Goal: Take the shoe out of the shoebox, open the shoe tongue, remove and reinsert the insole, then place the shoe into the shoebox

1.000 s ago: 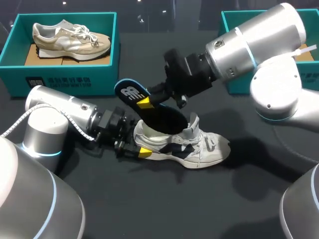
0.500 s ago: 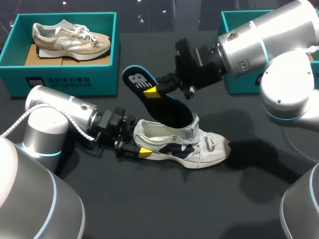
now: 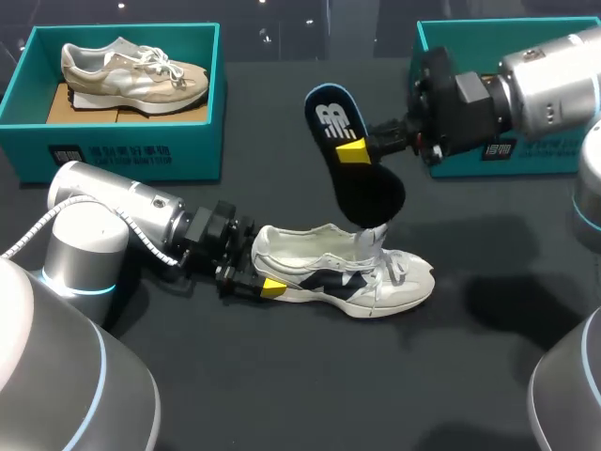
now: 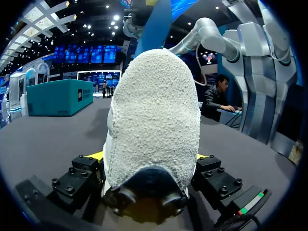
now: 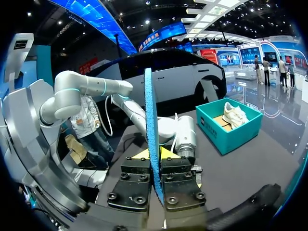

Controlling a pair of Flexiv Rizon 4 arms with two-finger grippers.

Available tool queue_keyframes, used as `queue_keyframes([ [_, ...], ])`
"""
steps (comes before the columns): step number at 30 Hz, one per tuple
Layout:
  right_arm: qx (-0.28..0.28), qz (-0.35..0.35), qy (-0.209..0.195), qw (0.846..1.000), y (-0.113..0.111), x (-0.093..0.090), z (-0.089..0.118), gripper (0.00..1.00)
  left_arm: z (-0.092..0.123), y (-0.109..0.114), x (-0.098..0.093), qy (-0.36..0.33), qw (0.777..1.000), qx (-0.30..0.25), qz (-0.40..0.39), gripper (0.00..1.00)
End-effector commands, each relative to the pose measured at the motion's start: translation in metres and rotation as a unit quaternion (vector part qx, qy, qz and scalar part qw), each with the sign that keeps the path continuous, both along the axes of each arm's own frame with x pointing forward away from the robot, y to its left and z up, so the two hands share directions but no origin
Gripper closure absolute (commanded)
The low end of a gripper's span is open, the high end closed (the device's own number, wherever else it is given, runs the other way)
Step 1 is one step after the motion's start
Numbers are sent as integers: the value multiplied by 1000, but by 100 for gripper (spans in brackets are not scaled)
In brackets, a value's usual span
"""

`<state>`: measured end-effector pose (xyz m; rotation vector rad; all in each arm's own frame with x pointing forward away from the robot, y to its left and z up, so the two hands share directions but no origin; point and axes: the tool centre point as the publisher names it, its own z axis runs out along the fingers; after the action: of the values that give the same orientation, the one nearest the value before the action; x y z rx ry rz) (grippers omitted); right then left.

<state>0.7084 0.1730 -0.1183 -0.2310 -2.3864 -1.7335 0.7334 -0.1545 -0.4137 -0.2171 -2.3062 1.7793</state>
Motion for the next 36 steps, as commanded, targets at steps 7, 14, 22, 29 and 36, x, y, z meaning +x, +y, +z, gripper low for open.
queue_keyframes([
  [7,17,-34,1,999,-36,-10,21,100,-3,0,2,0,1000,0,0,100],
  [14,104,-96,64,988,-71,-25,54,100,-3,0,2,0,1000,0,0,100],
  [22,104,-96,64,988,-71,-25,54,100,-3,0,2,0,1000,0,0,100],
  [29,106,-102,75,986,-74,-37,51,100,-3,0,2,0,1000,0,0,100],
  [36,78,-110,96,986,-82,-64,53,100,-3,0,2,0,1000,0,0,100],
])
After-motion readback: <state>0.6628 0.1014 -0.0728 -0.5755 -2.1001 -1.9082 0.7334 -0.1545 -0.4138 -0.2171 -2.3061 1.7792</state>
